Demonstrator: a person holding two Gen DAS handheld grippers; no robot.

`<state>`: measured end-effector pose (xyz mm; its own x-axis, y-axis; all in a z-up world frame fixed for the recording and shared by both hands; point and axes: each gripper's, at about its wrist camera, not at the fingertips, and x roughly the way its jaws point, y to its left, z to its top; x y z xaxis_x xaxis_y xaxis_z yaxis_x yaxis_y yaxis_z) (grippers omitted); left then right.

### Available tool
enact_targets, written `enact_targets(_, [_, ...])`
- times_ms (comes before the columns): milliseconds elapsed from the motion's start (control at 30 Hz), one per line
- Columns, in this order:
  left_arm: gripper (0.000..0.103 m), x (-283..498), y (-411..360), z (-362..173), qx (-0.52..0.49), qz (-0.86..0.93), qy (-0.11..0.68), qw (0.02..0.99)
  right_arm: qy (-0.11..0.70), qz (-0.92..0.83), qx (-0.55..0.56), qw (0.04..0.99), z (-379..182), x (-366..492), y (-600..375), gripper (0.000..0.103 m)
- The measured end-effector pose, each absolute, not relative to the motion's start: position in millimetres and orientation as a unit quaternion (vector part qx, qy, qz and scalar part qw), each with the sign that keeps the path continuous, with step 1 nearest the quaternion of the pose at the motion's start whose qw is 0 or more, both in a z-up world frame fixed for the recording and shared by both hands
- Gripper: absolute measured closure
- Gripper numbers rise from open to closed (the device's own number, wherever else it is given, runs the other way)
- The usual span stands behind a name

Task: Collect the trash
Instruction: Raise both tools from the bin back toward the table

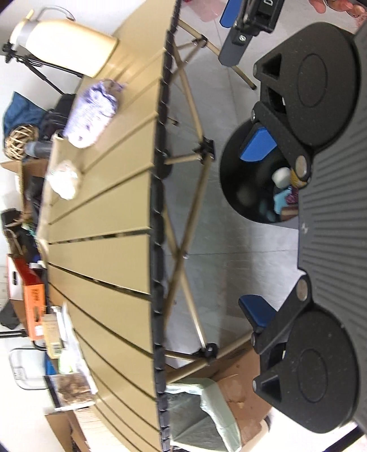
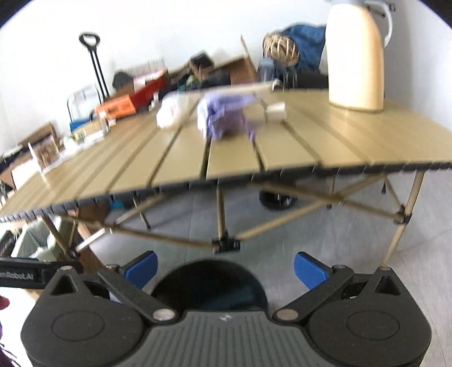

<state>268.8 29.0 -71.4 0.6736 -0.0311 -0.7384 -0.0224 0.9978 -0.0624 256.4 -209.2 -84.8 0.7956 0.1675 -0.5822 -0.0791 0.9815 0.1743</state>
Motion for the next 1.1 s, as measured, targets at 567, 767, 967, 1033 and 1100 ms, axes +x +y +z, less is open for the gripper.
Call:
enact_targets(567, [0.000, 248.2, 24.9, -42.3, -0.039, 0.005, 0.256, 0.966, 0.179, 0.096, 0.085, 0.975, -55.6, 224.6, -210.2, 0.000])
enact_targets(767, [0.000, 246.6, 22.4, -35.5, -0.050, 0.006, 0.228, 0.972, 0.155, 0.075, 0.073, 0.982, -51.5, 217.6, -200.5, 0.000])
enact_targets(967, [0.000, 246.7, 18.9, -25.7, -0.061, 0.004, 0.198, 0.978, 0.126, 0.045, 0.075, 0.988, -44.6, 214.4, -201.2, 0.000])
enact_targets(1033, [0.000, 248.4, 19.7, -22.1, -0.067, 0.005, 0.191, 0.979, 0.120, 0.040, 0.078, 0.989, -41.9, 216.8, -201.9, 0.000])
enact_targets(1100, [0.000, 250.1, 21.4, -17.8, -0.072, 0.007, 0.185, 0.980, 0.114, 0.034, 0.077, 0.990, -38.7, 220.6, -201.7, 0.000])
